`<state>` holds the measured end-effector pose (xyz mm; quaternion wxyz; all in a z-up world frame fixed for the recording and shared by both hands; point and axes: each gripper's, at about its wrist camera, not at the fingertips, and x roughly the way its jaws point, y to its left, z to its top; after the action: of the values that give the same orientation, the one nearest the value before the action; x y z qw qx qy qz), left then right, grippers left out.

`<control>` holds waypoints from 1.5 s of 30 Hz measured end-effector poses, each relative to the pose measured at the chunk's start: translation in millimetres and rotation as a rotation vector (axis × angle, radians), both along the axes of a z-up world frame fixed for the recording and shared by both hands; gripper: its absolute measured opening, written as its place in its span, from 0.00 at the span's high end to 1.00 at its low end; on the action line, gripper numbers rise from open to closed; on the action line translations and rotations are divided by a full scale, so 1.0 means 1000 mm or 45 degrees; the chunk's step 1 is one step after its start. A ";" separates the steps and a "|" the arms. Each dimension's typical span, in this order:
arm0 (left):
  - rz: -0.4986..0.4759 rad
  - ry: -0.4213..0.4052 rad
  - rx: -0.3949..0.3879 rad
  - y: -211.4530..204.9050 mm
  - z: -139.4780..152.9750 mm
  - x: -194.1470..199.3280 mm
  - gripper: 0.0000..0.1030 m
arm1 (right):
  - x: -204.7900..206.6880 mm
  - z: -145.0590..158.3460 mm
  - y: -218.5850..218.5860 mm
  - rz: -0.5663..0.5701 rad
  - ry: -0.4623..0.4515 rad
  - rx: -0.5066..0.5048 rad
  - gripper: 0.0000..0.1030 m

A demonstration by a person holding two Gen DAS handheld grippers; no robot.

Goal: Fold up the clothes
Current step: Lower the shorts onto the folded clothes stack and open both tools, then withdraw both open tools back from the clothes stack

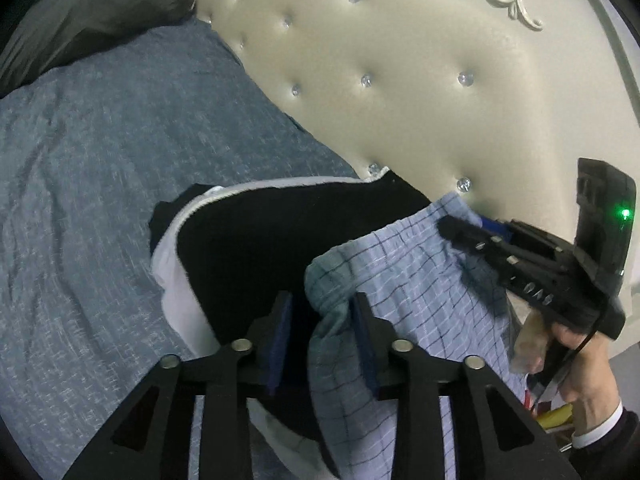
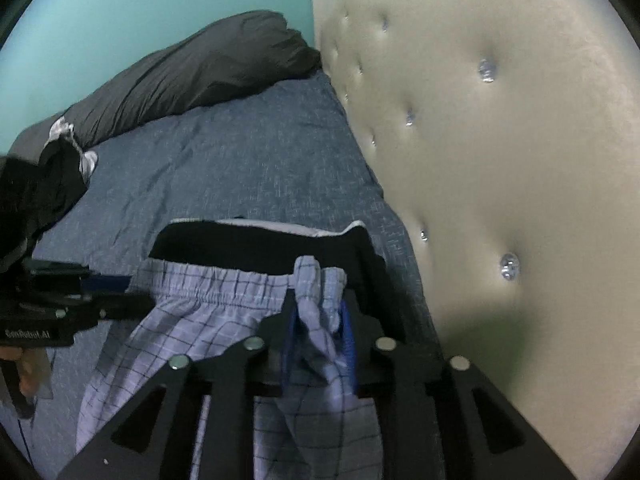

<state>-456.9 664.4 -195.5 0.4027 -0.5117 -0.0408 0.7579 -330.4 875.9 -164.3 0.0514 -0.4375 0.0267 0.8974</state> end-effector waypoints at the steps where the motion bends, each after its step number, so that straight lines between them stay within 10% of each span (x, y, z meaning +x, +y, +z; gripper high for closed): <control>1: 0.005 0.006 -0.001 -0.003 0.001 0.000 0.57 | 0.002 0.003 0.002 -0.013 0.013 -0.004 0.67; 8: 0.050 0.062 0.090 -0.026 0.024 0.000 0.46 | 0.028 0.037 0.021 -0.037 0.189 -0.205 0.60; 14: 0.044 0.073 0.090 -0.016 0.023 0.003 0.45 | 0.023 0.020 0.015 0.010 0.087 -0.226 0.83; 28: 0.082 0.123 -0.027 -0.004 0.000 -0.003 0.40 | 0.022 0.000 0.039 -0.123 0.055 -0.360 0.83; 45: 0.002 0.238 -0.022 -0.042 0.027 0.089 0.25 | 0.139 0.018 0.027 -0.044 0.182 -0.457 0.83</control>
<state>-368.3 622.6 -168.9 0.3999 -0.4422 0.0031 0.8029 -190.9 903.0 -145.9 -0.0140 -0.3743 0.1973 0.9060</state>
